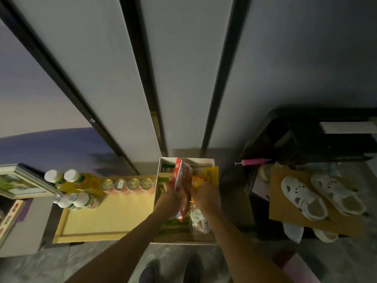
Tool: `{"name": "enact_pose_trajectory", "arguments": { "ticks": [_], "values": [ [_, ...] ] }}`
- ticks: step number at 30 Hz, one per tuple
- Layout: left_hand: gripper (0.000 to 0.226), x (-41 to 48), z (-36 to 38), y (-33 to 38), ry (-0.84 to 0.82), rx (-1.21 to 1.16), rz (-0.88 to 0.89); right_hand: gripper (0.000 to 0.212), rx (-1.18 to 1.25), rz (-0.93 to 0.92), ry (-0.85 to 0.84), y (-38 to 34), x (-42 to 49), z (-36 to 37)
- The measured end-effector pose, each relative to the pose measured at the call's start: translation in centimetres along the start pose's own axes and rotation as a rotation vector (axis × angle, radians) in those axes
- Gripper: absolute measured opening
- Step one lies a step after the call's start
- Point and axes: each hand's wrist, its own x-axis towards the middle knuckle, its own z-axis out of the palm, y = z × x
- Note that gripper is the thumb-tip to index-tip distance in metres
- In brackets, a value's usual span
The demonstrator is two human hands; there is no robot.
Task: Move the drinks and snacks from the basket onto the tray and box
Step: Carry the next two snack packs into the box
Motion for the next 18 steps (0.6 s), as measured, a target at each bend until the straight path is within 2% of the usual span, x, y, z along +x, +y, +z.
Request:
{"name": "enact_pose_trajectory", "arguments": {
  "ticks": [4, 9, 12, 15, 18],
  "values": [
    [0.058, -0.9, -0.7, -0.6, 0.026, 0.067, 0.091, 0.035, -0.078, 0.011, 0.024, 0.5, 0.4, -0.8],
    [0.066, -2.2, -5.3, 0.1, 0.08, 0.129, 0.19, 0.038, -0.193, -0.022, -0.019, -1.4, -0.5, -3.4],
    [0.064, -3.9, -9.8, 0.4, 0.11, 0.134, 0.252, 0.063, -0.213, -0.145, -0.014, -3.5, -2.0, -5.9],
    [0.081, -6.2, -14.9, 0.2, 0.182, 0.222, 0.314, 0.091, -0.286, -0.242, -0.001, -6.6, -3.9, -8.5],
    [0.09, -8.1, -20.6, -0.3, 0.27, 0.312, 0.421, 0.104, -0.326, -0.312, 0.027, -10.4, -5.8, -10.5]
  ]
}}
